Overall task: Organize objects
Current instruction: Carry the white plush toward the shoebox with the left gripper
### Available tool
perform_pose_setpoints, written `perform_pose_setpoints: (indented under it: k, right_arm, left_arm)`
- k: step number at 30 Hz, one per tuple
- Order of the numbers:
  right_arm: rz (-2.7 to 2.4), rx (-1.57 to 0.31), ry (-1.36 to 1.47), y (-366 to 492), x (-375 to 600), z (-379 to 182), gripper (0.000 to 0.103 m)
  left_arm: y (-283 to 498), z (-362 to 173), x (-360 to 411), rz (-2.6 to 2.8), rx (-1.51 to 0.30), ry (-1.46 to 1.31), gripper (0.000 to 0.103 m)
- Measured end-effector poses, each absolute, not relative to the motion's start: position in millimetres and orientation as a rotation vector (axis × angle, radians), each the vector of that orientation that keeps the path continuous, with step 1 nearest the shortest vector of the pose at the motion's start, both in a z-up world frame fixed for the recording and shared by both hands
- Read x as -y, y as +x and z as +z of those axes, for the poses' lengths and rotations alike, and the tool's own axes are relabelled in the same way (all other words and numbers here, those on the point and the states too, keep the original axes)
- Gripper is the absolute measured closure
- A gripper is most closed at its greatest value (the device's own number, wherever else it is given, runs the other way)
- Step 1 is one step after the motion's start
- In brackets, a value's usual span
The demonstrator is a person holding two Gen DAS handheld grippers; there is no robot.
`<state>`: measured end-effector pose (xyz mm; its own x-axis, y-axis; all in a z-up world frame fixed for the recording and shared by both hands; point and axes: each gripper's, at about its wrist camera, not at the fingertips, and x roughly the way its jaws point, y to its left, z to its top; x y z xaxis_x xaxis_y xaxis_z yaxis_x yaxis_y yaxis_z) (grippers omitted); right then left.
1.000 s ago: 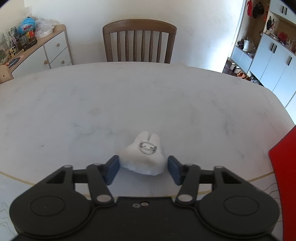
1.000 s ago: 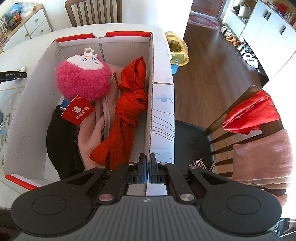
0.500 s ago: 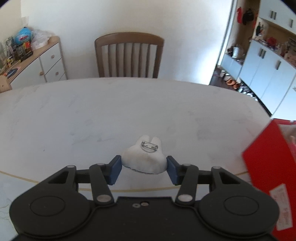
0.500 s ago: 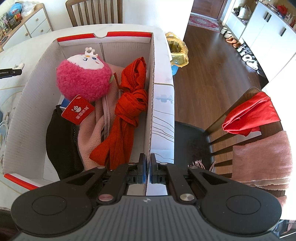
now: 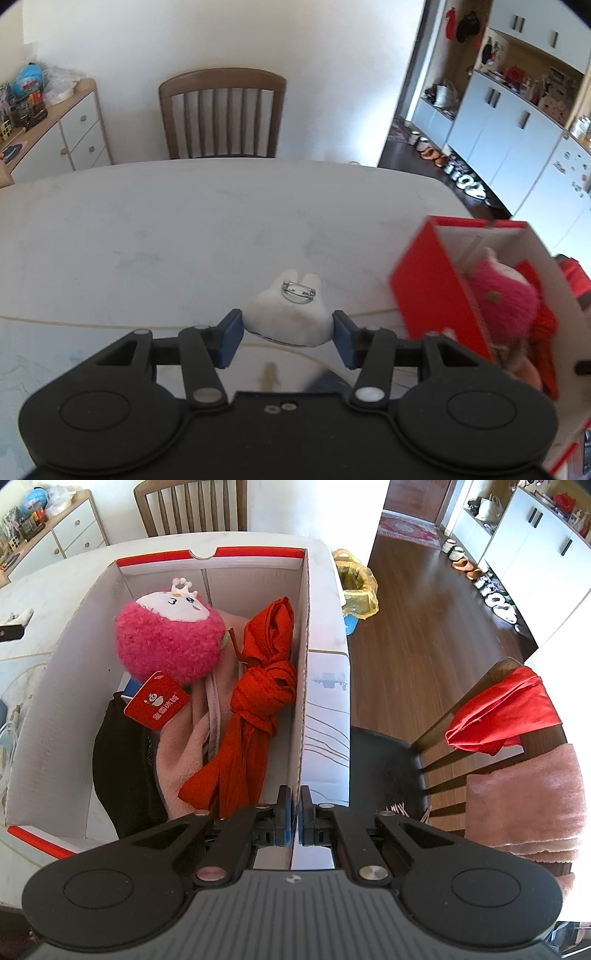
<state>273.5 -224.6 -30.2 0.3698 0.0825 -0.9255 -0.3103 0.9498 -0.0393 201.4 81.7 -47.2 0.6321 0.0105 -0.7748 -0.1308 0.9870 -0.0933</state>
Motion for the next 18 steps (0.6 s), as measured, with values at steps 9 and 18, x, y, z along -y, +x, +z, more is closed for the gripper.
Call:
perform_pose_setpoints:
  k: [9,18]
  right_arm:
    - [0.267,-1.151,-0.218,271.7,225.9,-28.5,0.100]
    - [0.286,-1.139,-0.220,267.8,225.8,-28.9,0.099]
  left_arm:
    - [171.2,-16.2,-25.1,-0.029,-0.854,-0.123,0.053]
    - [157.6,-9.9,28.0,-0.140,-0.871,-0.093,0.053]
